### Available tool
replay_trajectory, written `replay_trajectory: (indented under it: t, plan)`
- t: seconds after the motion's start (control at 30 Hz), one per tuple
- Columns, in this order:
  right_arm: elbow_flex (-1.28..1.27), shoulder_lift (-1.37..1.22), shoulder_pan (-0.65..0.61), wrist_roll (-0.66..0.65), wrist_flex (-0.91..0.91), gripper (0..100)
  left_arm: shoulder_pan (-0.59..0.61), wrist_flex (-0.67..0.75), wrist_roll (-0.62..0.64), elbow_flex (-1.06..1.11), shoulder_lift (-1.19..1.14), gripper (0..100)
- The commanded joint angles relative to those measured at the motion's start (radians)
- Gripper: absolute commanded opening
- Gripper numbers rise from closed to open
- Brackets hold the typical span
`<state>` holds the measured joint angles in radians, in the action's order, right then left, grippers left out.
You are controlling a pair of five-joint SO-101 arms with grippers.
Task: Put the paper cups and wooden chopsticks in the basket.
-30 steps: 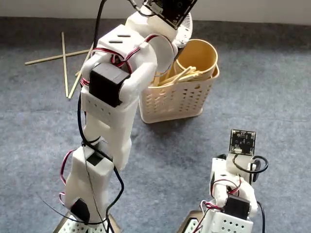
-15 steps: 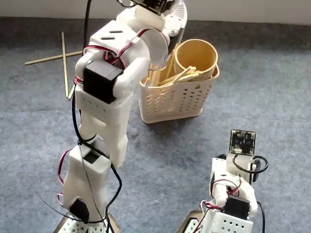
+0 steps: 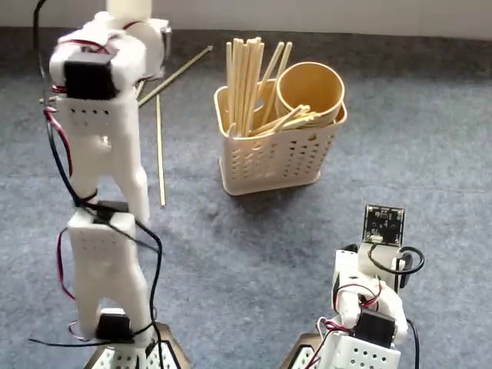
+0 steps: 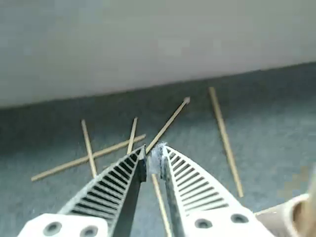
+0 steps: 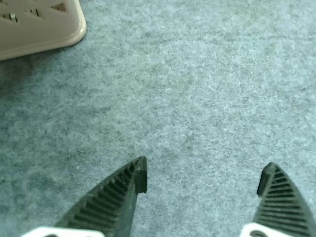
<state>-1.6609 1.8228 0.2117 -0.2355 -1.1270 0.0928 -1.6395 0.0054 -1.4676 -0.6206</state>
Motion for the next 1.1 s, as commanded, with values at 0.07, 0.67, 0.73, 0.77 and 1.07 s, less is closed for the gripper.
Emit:
replay_trajectory:
  t: [0.07, 0.67, 0.73, 0.77, 1.07]
  plan:
    - [-0.124, 0.008, -0.008, -0.012, 0.019, 34.7, 0.154, -0.014, -0.037, 0.208, -0.176, 13]
    - [-0.124, 0.008, -0.008, -0.012, 0.018, 34.7, -0.021, 0.005, -0.091, 0.277, -0.395, 16]
    - [-0.124, 0.008, -0.008, -0.012, 0.018, 34.7, -0.021, 0.011, -0.092, 0.278, -0.426, 13]
    - [-0.124, 0.008, -0.008, -0.012, 0.018, 34.7, -0.021, 0.017, -0.092, 0.278, -0.441, 12]
    - [-0.124, 0.008, -0.007, -0.012, 0.015, 34.7, -0.021, 0.075, -0.092, 0.278, -0.549, 11]
